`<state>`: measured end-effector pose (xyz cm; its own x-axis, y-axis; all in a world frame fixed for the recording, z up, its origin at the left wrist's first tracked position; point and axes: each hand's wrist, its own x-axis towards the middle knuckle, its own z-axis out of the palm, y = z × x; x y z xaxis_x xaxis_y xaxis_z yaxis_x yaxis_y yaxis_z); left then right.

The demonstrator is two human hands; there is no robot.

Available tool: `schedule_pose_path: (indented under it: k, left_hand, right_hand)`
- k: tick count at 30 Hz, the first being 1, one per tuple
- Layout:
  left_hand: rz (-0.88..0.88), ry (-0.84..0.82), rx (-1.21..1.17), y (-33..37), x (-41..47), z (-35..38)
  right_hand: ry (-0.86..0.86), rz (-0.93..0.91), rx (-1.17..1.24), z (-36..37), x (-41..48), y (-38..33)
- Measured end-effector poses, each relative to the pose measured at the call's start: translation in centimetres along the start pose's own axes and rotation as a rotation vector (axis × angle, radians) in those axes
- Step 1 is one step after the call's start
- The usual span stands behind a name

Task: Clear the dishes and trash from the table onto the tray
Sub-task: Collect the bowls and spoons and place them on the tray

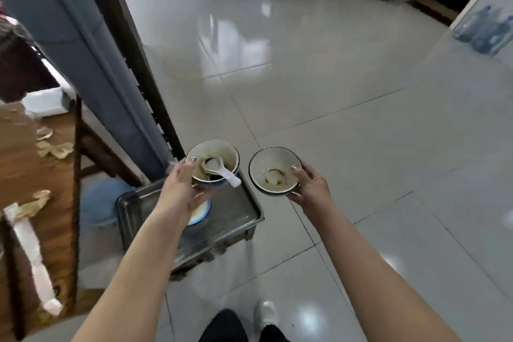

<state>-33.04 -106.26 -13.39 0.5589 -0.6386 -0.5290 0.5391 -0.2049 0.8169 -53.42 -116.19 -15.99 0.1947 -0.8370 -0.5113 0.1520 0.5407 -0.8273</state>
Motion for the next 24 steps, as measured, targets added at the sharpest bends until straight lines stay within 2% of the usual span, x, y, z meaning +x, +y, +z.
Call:
schedule_pose_path:
  k: [7, 11, 16, 24]
  left_hand:
    - [-0.013, 0.057, -0.057, -2.7, 4.5, -4.2]
    - [-0.047, 0.071, 0.007, -4.2, 8.8, -6.9]
    - [-0.087, 0.065, 0.079, -7.0, 14.4, -8.2]
    - [-0.18, 0.086, 0.048, -13.6, 20.8, -9.7]
  right_hand:
    - [-0.016, 0.174, -0.068, 2.0, 6.4, 5.5]
    - [0.012, 0.265, -0.079, 3.5, 10.0, 10.1]
    - [0.043, 0.359, -0.125, 4.3, 15.5, 15.4]
    - [0.092, 0.503, -0.289, 3.0, 21.8, 22.6]
